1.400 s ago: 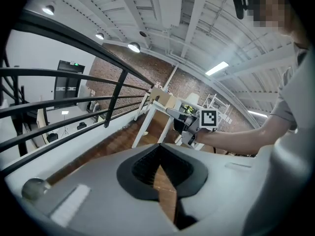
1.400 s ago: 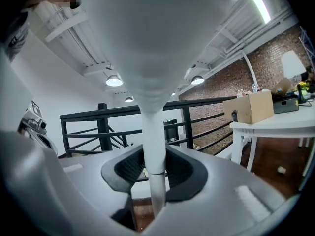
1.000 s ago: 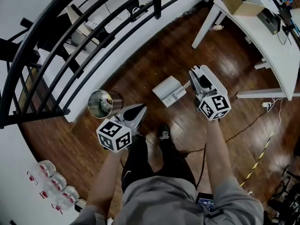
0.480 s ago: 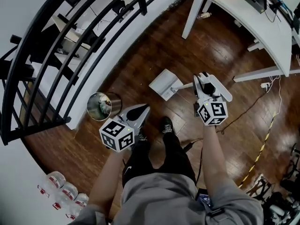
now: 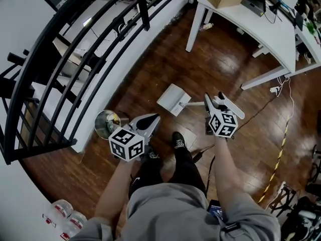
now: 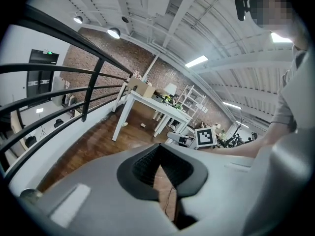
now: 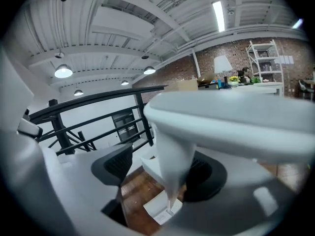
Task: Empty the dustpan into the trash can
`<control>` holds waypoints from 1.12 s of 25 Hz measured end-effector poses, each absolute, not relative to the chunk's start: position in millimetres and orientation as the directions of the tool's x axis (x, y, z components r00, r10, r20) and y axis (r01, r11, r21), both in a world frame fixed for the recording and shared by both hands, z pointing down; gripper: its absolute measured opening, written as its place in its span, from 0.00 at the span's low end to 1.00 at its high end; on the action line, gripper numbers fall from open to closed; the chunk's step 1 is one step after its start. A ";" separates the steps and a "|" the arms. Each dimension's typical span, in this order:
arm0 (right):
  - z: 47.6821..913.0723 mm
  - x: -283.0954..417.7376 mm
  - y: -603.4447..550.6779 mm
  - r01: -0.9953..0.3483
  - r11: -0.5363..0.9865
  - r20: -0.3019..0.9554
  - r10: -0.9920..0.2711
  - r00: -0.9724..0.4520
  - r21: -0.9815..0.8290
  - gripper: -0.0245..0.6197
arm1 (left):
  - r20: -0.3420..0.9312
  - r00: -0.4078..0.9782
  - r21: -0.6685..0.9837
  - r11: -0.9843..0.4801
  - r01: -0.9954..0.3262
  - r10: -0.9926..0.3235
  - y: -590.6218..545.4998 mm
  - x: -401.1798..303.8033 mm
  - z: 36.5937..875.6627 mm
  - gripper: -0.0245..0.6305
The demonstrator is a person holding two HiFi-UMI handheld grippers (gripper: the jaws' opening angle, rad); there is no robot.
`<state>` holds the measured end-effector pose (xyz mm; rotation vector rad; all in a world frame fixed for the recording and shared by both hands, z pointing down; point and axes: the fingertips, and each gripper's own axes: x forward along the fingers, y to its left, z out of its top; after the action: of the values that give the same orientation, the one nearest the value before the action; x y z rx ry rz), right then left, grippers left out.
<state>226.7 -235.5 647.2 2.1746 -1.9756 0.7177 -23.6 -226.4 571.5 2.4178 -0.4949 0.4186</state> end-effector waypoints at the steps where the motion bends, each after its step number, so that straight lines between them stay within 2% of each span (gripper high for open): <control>1: 646.5 229.8 -232.3 -0.963 -0.161 0.429 -0.902 0.054 -0.217 0.48 | 0.405 0.882 0.511 -0.740 -0.437 -0.241 -226.2 -23.7 567.7 0.04; 5: 652.9 238.9 -208.7 -0.942 -0.252 0.496 -0.861 0.114 -0.221 0.51 | 0.381 0.894 0.493 -0.767 -0.411 -0.234 -222.5 -29.2 552.6 0.04; 9: 658.8 207.0 -172.4 -0.926 -0.267 0.548 -0.833 0.083 -0.267 0.50 | 0.347 0.909 0.466 -0.799 -0.379 -0.229 -217.4 -41.0 533.7 0.04; 10: 656.1 191.9 -167.3 -0.933 -0.240 0.549 -0.834 0.055 -0.269 0.49 | 0.336 0.913 0.458 -0.808 -0.371 -0.229 -217.6 -43.6 528.1 0.04; 12: 644.6 156.1 -165.0 -0.951 -0.156 0.537 -0.843 -0.014 -0.269 0.38 | 0.312 0.920 0.440 -0.822 -0.362 -0.238 -219.6 -50.5 517.2 0.04; 14: 617.7 118.8 -169.1 -0.958 -0.066 0.478 -0.875 -0.079 -0.279 0.09 | 0.291 0.923 0.425 -0.831 -0.360 -0.251 -219.8 -60.1 506.8 0.04; 15: 597.8 101.4 -173.5 -0.957 -0.018 0.429 -0.896 -0.112 -0.289 0.04 | 0.279 0.925 0.416 -0.836 -0.359 -0.259 -219.7 -64.5 501.0 0.04; 19: 501.7 46.7 -205.7 -0.941 0.195 0.235 -0.936 -0.263 -0.276 0.04 | 0.218 0.924 0.367 -0.851 -0.375 -0.313 -228.1 -72.1 466.9 0.04; 22: 437.5 16.2 -221.5 -0.920 0.323 0.152 -0.921 -0.360 -0.221 0.04 | 0.175 0.914 0.334 -0.851 -0.405 -0.366 -231.9 -75.5 437.2 0.04; 28: 344.5 -19.2 -229.0 -0.863 0.475 0.008 -0.875 -0.484 -0.172 0.04 | 0.101 0.883 0.310 -0.829 -0.466 -0.459 -228.5 -87.8 385.0 0.04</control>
<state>-19.2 -229.0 344.5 1.6332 -2.7664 0.2463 -87.8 -228.5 385.0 2.7243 -0.6889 0.0309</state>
